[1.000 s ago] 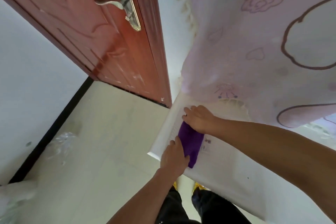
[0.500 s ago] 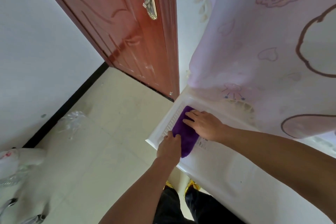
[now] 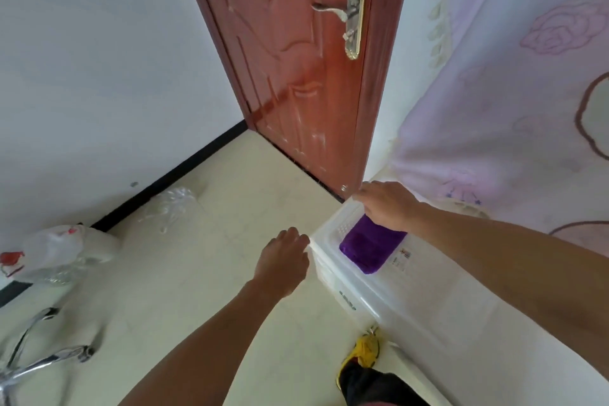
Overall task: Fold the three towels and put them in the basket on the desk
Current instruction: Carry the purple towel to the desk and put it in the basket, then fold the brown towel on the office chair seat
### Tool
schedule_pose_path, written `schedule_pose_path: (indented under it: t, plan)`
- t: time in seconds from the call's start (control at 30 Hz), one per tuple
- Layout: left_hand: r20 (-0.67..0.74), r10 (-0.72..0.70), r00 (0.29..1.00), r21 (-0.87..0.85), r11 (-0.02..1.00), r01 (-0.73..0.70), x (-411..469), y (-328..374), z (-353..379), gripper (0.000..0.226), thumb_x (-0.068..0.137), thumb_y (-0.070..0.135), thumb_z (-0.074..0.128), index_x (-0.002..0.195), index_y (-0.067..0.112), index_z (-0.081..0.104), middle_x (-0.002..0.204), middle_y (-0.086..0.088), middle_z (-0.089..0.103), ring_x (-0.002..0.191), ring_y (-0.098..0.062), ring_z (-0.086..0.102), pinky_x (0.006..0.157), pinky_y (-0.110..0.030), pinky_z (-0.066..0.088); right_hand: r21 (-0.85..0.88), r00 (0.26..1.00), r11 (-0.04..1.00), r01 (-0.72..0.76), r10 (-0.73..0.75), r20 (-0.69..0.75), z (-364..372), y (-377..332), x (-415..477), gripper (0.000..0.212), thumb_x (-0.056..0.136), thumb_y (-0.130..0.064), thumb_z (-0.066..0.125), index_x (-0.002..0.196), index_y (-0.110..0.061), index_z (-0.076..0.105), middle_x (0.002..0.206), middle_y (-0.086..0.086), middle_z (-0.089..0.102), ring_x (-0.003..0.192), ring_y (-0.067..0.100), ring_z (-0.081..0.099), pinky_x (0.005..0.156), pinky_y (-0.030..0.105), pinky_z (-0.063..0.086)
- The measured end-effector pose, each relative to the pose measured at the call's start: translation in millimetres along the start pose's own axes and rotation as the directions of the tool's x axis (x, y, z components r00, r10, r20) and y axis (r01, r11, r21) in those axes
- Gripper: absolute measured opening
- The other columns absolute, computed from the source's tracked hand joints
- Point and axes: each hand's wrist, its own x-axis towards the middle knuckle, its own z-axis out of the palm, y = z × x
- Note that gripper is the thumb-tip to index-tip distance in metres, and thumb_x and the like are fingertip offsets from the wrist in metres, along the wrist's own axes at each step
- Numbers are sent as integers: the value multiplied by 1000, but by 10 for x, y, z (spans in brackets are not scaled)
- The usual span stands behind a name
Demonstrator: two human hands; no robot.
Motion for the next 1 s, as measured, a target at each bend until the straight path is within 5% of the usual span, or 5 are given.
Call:
schedule_pose_path:
  t: [0.2, 0.33, 0.6, 0.73, 1.0]
  plan:
    - [42, -337, 941, 140, 934, 328, -1407, -1069, -404, 34, 96, 27, 43, 127, 19, 53, 123, -4, 54, 114, -23, 54, 89, -36, 46, -39, 955, 961, 275, -278, -103, -348, -1700, 361, 28, 91, -14, 44, 115, -13, 58, 107, 5, 60, 97, 26, 61, 73, 35, 48]
    - [29, -509, 860, 180, 849, 497, -2610, -1666, -486, 32, 96, 25, 42, 125, 18, 54, 122, -5, 55, 111, -24, 56, 88, -37, 46, -67, 856, 859, 508, -512, -72, -312, -3204, 467, 31, 89, -13, 42, 117, -13, 56, 110, 6, 58, 101, 27, 58, 78, 40, 48]
    - [-63, -848, 527, 65, 523, 850, -4878, -2673, -578, 28, 94, 22, 44, 119, 17, 57, 119, -5, 57, 109, -26, 57, 87, -37, 49, -157, 561, 561, 813, -826, -53, -477, -5970, 584, 29, 92, -10, 37, 115, -10, 54, 112, 11, 56, 102, 30, 54, 80, 38, 42]
    - [-67, -922, 381, -26, 383, 923, -5621, -3128, -519, 26, 93, 21, 46, 115, 16, 59, 117, -5, 59, 107, -27, 58, 85, -36, 46, -192, 451, 444, 875, -892, -8, -381, -7030, 772, 31, 91, -9, 36, 116, -13, 54, 112, 11, 57, 104, 30, 55, 81, 36, 42]
    - [-13, -975, 223, -103, 223, 969, -6576, -4625, -647, 27, 93, 20, 44, 116, 15, 58, 115, -5, 58, 106, -26, 57, 82, -35, 45, -165, 341, 325, 931, -936, 84, -147, -9073, 1533, 28, 91, -12, 38, 112, -14, 55, 114, 9, 56, 105, 29, 55, 81, 36, 42]
